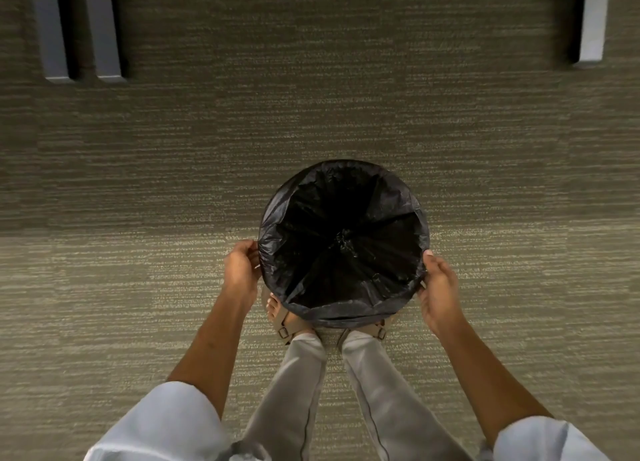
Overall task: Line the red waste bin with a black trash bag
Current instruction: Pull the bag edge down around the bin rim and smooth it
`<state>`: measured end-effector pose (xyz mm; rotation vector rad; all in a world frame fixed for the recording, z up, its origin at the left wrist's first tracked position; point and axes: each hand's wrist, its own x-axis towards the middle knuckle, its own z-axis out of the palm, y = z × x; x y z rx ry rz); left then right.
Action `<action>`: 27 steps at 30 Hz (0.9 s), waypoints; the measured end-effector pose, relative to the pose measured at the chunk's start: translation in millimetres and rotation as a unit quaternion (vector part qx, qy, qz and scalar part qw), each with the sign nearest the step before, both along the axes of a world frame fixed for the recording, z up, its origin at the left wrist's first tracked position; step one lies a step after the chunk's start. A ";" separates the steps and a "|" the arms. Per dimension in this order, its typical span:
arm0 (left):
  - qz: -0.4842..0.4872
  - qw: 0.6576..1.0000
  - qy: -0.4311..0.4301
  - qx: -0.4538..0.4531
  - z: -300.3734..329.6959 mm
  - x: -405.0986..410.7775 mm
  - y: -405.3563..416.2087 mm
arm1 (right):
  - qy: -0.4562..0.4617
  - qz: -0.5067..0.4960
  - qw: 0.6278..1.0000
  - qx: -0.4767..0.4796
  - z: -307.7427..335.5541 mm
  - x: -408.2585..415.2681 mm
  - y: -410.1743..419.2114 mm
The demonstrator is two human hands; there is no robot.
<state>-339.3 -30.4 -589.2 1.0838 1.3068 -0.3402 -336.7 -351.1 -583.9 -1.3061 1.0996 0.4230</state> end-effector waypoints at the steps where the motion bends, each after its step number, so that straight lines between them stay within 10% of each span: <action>1: -0.009 1.000 -0.006 -0.014 0.4 0.1 -1.0 | -0.009 -0.007 1.000 0.002 1.4 2.2 -0.6; 10: 0.026 0.999 0.006 -0.028 10.1 0.9 -14.2 | 0.033 0.031 0.997 0.057 9.9 13.8 2.7; 18: 0.044 0.998 -0.026 -0.019 17.4 -15.3 -19.8 | 0.003 0.117 0.987 -0.111 5.7 -12.0 15.7; 27: 0.150 0.985 -0.034 -0.080 27.3 -12.1 -17.0 | 0.037 -0.076 0.990 0.110 12.2 2.8 10.5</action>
